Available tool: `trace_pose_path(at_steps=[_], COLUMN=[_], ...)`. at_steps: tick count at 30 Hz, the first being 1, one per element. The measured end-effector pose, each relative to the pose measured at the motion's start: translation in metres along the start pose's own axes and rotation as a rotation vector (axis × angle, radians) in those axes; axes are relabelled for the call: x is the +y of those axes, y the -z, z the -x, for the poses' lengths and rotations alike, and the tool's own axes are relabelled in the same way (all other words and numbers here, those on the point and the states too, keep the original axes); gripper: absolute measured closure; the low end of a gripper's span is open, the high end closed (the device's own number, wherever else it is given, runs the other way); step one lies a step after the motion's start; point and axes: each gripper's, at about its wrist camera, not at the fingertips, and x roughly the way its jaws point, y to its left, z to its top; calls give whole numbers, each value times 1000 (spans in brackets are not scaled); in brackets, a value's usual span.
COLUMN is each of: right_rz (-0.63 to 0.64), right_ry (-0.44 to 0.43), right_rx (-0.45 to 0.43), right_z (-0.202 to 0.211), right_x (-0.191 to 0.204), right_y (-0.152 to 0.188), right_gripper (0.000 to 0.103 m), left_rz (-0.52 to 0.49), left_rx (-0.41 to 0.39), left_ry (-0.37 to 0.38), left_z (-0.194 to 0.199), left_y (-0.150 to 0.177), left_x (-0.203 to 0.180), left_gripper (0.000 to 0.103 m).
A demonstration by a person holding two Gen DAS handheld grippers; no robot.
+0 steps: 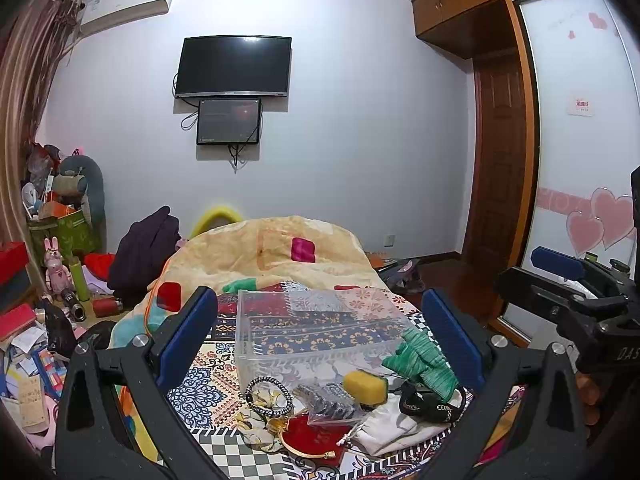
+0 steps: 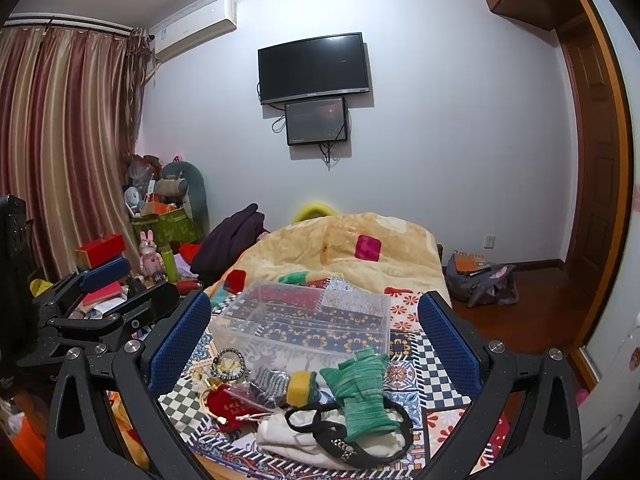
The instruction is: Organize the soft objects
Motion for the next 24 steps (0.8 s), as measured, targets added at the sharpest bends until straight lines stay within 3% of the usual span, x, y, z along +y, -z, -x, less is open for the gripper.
trace_pose_path(at_steps=[24], right_rz=[-8], right_ry=[-7], right_rx=[-19], right_z=[8], right_x=[5], right_y=[-4], right_gripper=[0], left_rz=[0], left_rx=[0], left_ry=[0], left_z=[2], left_y=[-3], left_x=[-1], left_gripper=[0])
